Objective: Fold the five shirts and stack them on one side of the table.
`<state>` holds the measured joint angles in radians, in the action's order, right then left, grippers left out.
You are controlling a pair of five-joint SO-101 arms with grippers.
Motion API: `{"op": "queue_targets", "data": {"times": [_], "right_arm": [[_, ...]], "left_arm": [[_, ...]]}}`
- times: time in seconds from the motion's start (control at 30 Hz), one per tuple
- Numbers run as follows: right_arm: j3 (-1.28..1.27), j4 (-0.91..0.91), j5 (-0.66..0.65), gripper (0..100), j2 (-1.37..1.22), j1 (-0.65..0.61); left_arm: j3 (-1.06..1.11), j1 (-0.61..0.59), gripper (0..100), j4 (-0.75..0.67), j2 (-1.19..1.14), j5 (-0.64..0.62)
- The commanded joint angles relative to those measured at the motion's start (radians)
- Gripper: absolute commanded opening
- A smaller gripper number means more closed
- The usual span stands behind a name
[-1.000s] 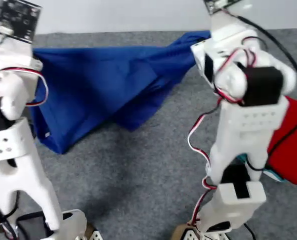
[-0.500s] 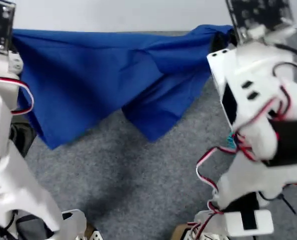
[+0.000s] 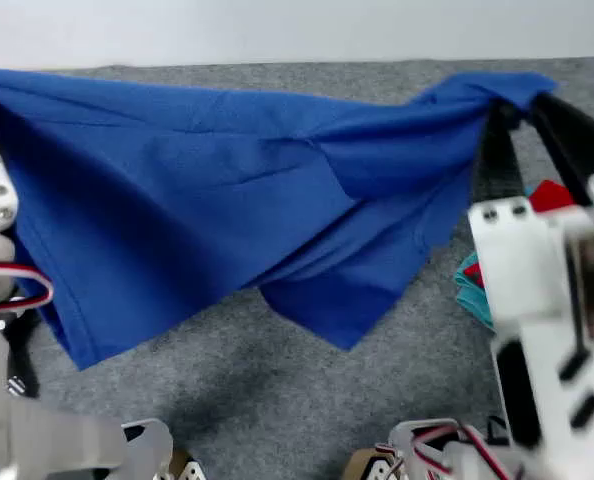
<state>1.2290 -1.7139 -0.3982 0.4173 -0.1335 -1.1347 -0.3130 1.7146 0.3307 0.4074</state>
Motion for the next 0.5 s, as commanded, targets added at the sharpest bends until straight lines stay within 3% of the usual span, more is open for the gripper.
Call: {"op": "queue_targets", "data": {"times": [0.0,0.23,0.47], "right_arm": [[0.005,-0.002,-0.051,1.0,0.03,0.013],[-0.025,-0.068,-0.051,1.0,0.018,0.007],[-0.339,-0.062,-0.046,1.0,-0.005,-0.007]], "left_arm": [[-0.019,-0.029,0,0.012,-0.003,0.063],[0.091,-0.031,0,0.04,0.025,0.112],[0.596,-0.031,0,0.041,0.186,0.229]]}}
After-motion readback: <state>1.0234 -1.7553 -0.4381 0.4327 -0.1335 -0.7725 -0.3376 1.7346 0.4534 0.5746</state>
